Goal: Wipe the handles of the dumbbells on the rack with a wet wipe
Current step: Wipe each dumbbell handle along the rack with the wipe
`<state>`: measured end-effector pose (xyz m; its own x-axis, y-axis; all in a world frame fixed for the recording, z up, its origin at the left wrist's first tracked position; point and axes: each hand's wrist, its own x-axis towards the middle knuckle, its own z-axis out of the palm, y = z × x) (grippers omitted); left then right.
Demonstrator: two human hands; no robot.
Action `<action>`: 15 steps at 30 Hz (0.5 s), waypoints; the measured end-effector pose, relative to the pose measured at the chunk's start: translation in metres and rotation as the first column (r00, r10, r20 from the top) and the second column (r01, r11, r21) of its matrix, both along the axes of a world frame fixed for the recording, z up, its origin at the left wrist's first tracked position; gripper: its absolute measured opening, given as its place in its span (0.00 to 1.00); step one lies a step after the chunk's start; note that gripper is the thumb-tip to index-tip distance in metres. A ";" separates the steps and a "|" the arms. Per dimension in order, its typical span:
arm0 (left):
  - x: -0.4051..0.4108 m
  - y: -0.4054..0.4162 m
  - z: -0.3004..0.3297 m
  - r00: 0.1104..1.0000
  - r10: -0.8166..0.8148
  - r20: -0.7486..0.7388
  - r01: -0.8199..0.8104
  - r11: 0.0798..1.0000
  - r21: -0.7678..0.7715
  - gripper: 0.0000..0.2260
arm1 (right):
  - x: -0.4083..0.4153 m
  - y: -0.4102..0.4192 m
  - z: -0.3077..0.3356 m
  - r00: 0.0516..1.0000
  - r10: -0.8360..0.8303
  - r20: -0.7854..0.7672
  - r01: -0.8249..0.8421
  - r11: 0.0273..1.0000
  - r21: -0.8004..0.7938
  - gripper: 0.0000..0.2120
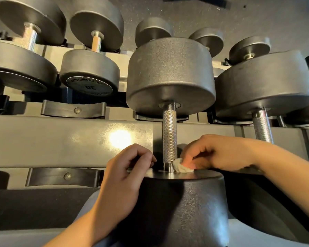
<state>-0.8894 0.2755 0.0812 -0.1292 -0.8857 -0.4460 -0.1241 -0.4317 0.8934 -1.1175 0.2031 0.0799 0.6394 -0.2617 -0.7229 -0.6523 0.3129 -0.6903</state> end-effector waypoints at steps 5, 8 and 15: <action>0.001 0.000 -0.001 1.000 -0.007 0.005 0.007 1.000 -0.005 0.09 | 0.003 0.002 0.009 0.992 0.084 -0.095 -0.094 0.990 -0.101 0.14; 0.001 0.000 -0.002 1.000 -0.005 0.021 0.006 1.000 -0.020 0.09 | 0.011 0.001 0.017 0.955 0.224 -0.194 -0.271 0.924 -0.269 0.15; 0.001 0.000 -0.002 1.000 -0.004 0.017 0.004 0.999 -0.040 0.10 | 0.007 -0.007 0.001 0.910 0.325 -0.257 -0.334 0.942 0.009 0.18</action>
